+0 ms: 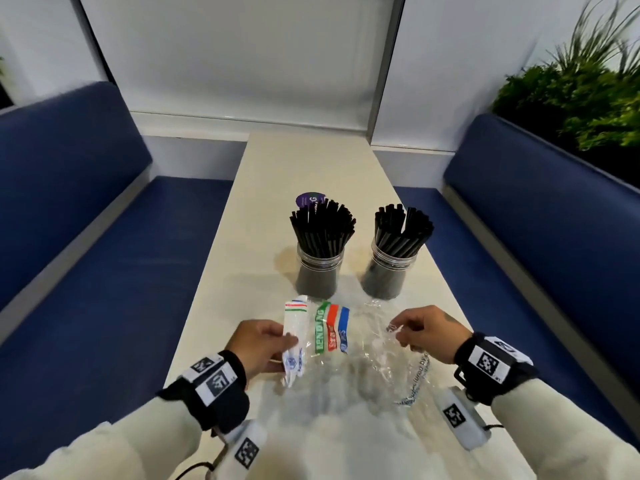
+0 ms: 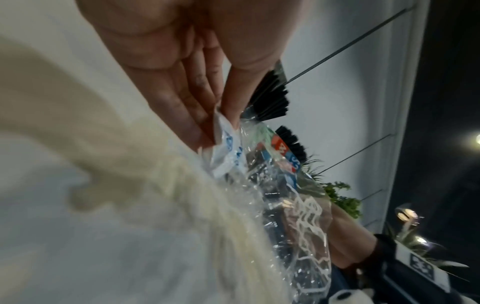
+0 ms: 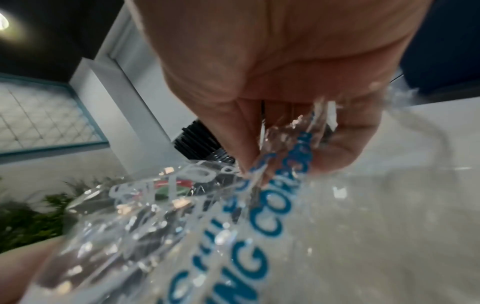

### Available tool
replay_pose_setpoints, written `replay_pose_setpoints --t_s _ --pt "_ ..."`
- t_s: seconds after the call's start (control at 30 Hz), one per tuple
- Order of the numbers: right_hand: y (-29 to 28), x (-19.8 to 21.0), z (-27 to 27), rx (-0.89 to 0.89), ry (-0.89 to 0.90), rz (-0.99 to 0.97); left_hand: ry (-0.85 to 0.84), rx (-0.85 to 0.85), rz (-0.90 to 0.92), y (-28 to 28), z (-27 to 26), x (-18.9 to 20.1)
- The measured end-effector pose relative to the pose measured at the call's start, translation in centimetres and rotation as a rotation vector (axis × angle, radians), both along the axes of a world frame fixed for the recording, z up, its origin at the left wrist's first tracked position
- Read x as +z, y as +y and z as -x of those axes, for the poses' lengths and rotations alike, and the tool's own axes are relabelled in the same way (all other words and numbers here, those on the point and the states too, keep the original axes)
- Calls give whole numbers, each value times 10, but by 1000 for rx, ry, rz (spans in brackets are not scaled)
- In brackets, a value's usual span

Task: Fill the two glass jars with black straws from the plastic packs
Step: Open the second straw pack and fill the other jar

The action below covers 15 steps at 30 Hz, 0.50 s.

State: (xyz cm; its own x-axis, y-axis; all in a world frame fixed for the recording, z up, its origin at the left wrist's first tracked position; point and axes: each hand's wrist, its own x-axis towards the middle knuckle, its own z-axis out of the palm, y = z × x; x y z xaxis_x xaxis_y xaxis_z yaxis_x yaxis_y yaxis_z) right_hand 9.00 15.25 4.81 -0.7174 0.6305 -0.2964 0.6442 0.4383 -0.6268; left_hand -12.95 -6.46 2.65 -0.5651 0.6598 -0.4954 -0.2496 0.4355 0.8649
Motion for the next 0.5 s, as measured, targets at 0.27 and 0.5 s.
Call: replay_pose_setpoints --t_s 0.27,0.5 --pt "5 -12 -3 -96 -192 -127 2 40 57 -12 17 -23" --pt "-16 59 54 -75 219 -428 307 17 -6 -12 35 -1"
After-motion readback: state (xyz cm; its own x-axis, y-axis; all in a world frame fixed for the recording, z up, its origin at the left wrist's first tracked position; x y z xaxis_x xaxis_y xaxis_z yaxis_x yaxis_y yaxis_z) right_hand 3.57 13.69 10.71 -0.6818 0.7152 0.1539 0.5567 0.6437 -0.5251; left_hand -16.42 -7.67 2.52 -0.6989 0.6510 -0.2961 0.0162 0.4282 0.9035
